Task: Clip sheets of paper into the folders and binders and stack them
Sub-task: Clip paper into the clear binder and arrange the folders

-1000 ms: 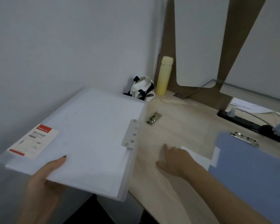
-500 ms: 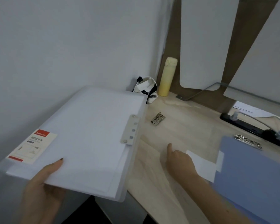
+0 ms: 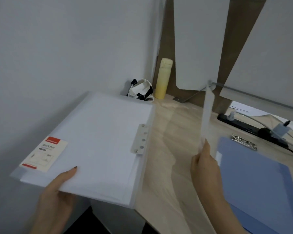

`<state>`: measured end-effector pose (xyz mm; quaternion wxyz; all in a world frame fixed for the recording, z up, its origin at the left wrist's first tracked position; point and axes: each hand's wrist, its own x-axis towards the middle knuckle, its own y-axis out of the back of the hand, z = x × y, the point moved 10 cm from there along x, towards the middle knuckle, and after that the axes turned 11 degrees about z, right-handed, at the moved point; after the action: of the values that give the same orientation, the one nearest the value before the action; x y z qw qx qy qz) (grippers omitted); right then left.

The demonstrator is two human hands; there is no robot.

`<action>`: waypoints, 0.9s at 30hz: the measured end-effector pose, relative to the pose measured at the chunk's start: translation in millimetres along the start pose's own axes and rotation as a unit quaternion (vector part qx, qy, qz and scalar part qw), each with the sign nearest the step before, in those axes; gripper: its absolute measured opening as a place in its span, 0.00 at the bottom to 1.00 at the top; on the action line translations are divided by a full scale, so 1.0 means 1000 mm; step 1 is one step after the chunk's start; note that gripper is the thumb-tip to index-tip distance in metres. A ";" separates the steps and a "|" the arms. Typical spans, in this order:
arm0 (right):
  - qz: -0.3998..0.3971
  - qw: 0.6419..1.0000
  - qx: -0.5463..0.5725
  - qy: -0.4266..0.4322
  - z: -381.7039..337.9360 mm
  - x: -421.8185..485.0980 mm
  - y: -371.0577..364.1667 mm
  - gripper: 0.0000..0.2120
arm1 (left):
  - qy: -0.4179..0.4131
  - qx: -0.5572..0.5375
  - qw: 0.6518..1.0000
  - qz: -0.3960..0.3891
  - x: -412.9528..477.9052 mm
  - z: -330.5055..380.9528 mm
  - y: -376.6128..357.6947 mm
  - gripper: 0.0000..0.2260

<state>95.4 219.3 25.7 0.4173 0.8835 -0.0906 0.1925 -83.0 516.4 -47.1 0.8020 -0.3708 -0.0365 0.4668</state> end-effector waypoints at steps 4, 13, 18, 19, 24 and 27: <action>0.018 1.000 -0.008 -0.008 0.009 -0.001 0.020 0.29 | 0.084 0.090 0.990 -0.067 -0.002 -0.056 -0.048 0.14; -0.039 0.978 -0.187 0.089 -0.006 -0.003 0.016 0.32 | 0.262 0.154 0.936 -0.179 -0.014 -0.164 -0.124 0.16; -0.124 0.954 -0.241 0.132 -0.014 -0.012 -0.025 0.34 | 0.313 0.281 0.866 -0.270 -0.029 -0.185 -0.137 0.15; -0.119 0.948 -0.258 0.145 -0.014 -0.012 -0.032 0.34 | 0.309 0.345 0.838 -0.287 -0.030 -0.185 -0.132 0.15; -0.070 0.945 -0.258 0.191 -0.018 -0.023 -0.048 0.22 | 0.221 0.595 0.713 -0.297 -0.012 -0.160 -0.102 0.19; -0.126 0.958 -0.203 0.156 -0.007 -0.022 -0.039 0.12 | -0.001 0.570 0.792 -0.218 0.019 -0.117 -0.117 0.18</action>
<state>86.5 249.2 -7.1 0.6176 0.7435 0.0504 0.2514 59.0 431.5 -63.2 0.9486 0.1717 0.1550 0.2159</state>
